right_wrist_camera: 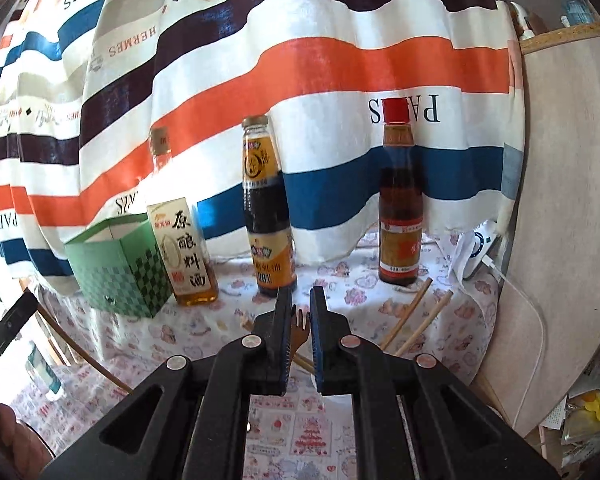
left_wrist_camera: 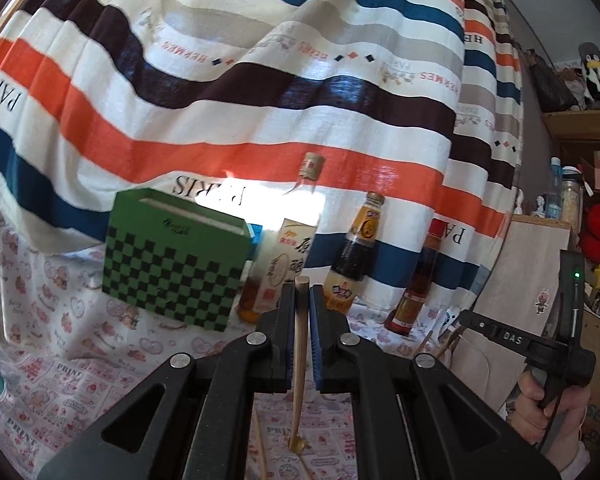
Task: Organize utensils
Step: 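Lift the gold fork with the right tool while the left tool holds the chopstick, then carry the held chopstick and gold fork over the clear cup and lower them in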
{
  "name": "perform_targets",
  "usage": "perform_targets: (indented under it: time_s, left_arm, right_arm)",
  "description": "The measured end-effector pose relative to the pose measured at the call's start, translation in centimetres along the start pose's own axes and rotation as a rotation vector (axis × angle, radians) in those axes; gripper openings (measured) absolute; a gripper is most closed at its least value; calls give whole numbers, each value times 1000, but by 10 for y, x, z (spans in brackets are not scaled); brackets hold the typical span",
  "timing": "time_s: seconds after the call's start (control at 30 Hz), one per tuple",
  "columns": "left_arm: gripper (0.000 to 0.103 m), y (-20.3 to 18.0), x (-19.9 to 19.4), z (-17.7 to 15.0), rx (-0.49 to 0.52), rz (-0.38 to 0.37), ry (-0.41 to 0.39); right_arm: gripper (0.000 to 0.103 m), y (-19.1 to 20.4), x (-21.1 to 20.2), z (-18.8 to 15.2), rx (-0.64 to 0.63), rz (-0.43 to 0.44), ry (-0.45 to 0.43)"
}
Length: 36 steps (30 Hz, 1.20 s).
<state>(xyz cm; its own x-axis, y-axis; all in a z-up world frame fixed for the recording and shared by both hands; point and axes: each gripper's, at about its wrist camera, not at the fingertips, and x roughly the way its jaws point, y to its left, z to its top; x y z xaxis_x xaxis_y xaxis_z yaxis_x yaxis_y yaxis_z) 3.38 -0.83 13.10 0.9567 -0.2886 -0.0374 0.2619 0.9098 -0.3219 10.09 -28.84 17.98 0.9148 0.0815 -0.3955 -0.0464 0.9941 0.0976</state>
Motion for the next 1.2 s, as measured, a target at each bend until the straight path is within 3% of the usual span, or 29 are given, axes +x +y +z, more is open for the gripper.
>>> perform_targets:
  time_s: [0.13,0.27,0.5,0.7,0.8,0.97,1.13,1.17,1.2]
  left_arm:
    - [6,-44,21,15,84,-60,-15]
    - [6,-76,55,24,66,-129,9]
    - [6,-120,110,18,92,-166,-6]
    - [6,-124,149,-12,48,-129,37]
    - [6,-126,163,-29,81,-107,72]
    - [6,-112,179,-47,28,-104,165]
    - [6,-105,184,-60,31,-112,210]
    - [8,-104,182,-60,26,-119,202]
    - [19,-103,178,-59,26,-124,189]
  right_arm:
    - [10,-14,11,7,26,-49,-41]
    - [10,-30,29,7,26,-96,-35]
    - [9,-58,56,6,72,-44,20]
    - [9,-81,87,-4,148,-48,116]
    - [8,-86,103,-10,150,-62,176]
    - [8,-101,126,-22,203,-56,288]
    - [8,-113,124,-21,255,-22,298]
    - [8,-114,121,-20,257,-20,292]
    - [8,-114,119,-18,253,-22,284]
